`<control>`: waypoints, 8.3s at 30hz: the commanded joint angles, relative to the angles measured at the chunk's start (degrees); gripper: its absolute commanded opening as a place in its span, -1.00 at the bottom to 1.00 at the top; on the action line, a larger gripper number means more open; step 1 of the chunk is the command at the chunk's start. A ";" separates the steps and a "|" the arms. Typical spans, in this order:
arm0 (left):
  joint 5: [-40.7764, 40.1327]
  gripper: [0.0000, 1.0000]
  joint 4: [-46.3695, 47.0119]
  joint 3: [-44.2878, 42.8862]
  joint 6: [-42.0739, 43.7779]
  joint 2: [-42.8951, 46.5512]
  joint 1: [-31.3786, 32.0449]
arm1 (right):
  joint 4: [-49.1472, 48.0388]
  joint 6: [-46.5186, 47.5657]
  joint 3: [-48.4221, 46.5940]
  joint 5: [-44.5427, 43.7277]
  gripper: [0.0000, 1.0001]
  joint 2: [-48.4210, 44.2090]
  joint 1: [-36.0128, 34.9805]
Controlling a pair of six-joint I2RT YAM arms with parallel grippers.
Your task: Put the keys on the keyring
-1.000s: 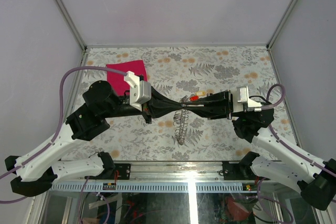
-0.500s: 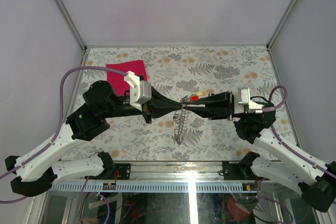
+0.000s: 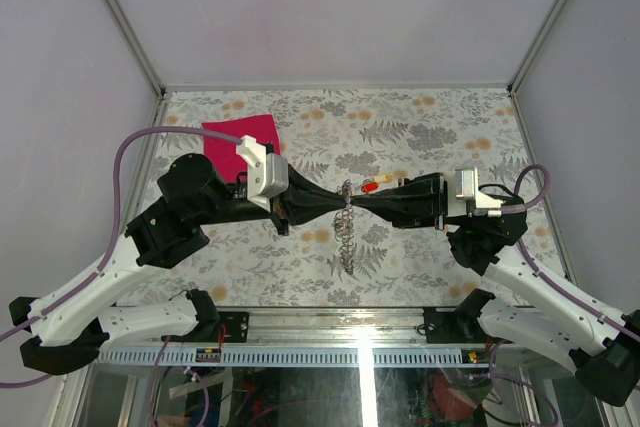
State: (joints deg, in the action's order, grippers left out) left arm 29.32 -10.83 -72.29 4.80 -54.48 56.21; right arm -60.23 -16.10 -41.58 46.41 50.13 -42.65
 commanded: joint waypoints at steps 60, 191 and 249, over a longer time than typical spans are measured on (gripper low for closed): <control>-4.70 -1.00 2.00 -0.83 1.01 -0.98 0.22 | -0.13 2.32 -2.17 -2.69 -0.79 -3.06 -0.23; -20.36 -1.00 -10.97 -0.21 -2.56 -4.39 -6.84 | 55.13 -11.76 -14.39 -21.34 -0.92 56.24 27.44; -21.60 -1.00 -10.88 0.95 -2.11 -3.97 -6.87 | 81.59 14.47 -13.96 -20.58 -0.45 45.48 9.61</control>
State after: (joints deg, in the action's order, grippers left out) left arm 8.51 -24.14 -70.32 2.92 -59.72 49.45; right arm 21.78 -0.91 -54.17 31.99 98.28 -33.21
